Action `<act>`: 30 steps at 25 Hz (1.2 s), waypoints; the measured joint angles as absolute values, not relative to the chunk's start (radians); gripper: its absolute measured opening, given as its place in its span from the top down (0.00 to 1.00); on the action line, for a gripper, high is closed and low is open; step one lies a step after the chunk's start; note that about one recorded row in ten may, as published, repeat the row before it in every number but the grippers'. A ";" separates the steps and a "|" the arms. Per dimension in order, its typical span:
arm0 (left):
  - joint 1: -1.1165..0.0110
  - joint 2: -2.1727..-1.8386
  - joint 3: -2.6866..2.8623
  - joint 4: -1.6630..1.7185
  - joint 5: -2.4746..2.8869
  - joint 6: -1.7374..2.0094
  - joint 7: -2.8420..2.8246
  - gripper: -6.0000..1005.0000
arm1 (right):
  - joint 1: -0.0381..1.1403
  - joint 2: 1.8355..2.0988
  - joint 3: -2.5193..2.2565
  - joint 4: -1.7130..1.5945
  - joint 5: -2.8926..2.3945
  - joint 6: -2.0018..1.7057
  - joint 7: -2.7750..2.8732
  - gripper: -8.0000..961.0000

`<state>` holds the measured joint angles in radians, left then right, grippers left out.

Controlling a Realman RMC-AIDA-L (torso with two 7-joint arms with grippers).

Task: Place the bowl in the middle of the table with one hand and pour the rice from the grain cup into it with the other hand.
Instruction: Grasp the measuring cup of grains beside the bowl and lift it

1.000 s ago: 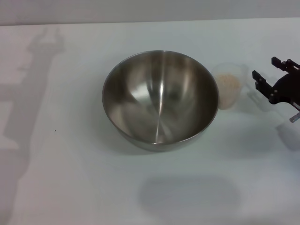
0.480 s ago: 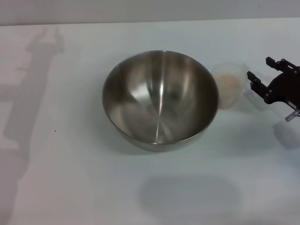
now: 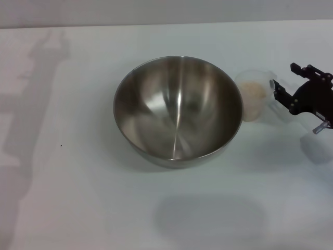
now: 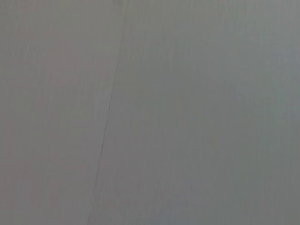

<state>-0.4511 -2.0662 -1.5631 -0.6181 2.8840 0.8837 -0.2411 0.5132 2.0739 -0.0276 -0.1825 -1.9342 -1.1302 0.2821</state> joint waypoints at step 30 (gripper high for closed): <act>-0.436 -2.068 -1.563 -0.612 2.881 0.922 -0.248 0.67 | 0.549 2.075 -0.054 -0.177 -1.934 -1.091 0.281 0.39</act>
